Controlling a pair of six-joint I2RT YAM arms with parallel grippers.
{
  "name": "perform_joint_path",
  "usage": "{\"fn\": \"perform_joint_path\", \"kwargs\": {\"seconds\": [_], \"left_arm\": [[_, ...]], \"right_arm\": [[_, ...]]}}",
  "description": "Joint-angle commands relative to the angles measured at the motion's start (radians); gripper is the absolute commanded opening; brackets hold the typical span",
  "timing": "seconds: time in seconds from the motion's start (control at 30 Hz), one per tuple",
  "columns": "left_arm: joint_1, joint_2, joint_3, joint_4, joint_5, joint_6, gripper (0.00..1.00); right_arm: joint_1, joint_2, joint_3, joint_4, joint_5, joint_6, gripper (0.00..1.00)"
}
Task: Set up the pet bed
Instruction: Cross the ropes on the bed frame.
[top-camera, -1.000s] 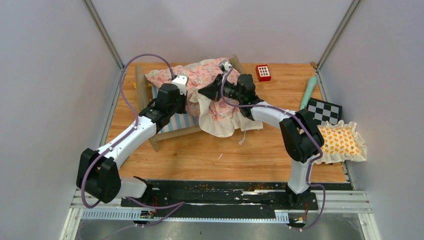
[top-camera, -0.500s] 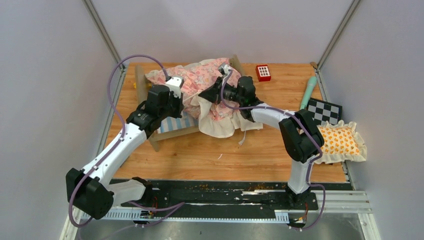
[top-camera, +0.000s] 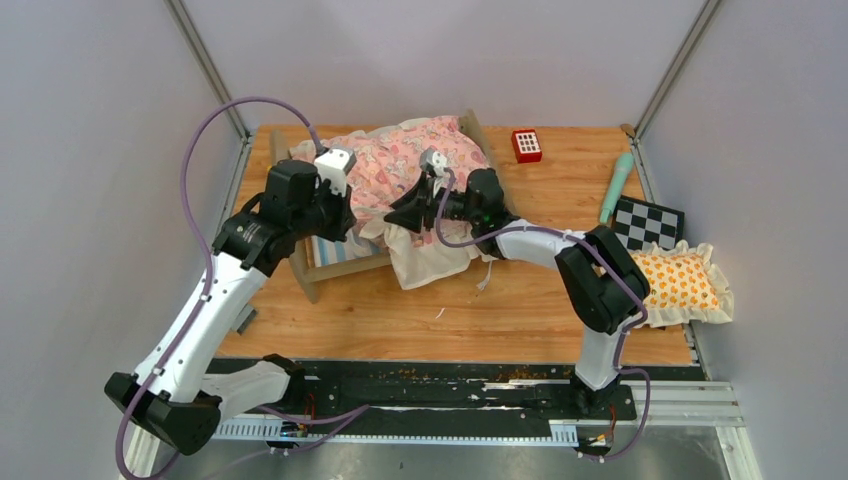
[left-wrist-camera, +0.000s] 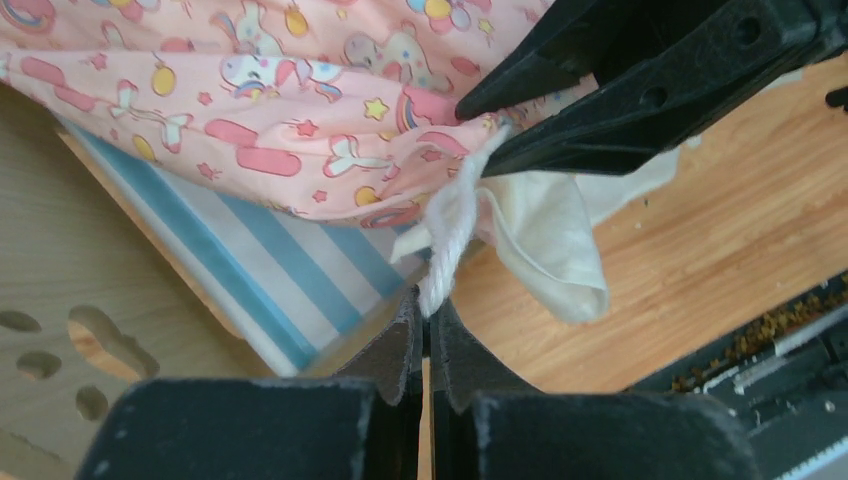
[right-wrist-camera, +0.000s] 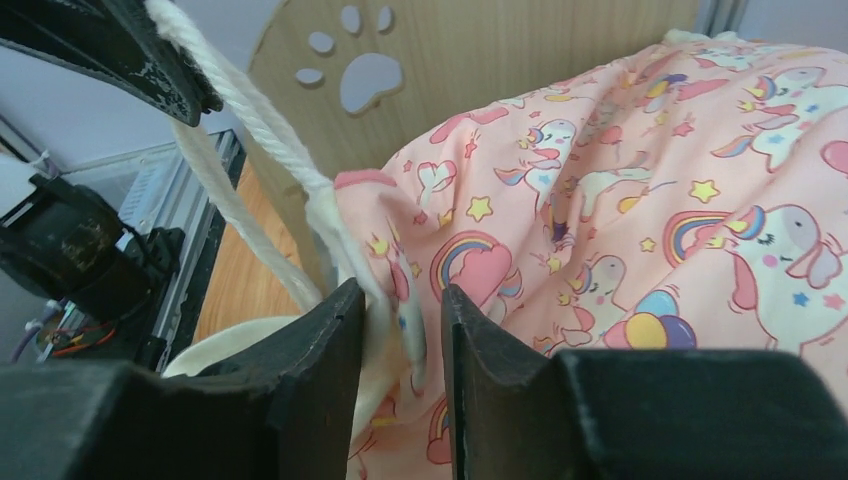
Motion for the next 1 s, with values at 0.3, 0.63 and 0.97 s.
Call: {"fn": "perform_joint_path", "kwargs": {"seconds": [0.3,0.63,0.97], "left_arm": [[0.005,-0.202,-0.122,-0.219,0.108,-0.075,0.05],[0.005,-0.395,-0.183,-0.351,0.104,-0.144,0.63],[0.005,-0.469,-0.137,-0.372,-0.225,-0.231,0.67]], "right_arm": [[0.052,-0.273,-0.167,0.036,0.010,-0.173,0.44],[0.142,-0.397,-0.268,-0.080,0.178,-0.188,0.46],[0.310,-0.444,-0.303,-0.205,0.335,-0.173,0.42]]}}
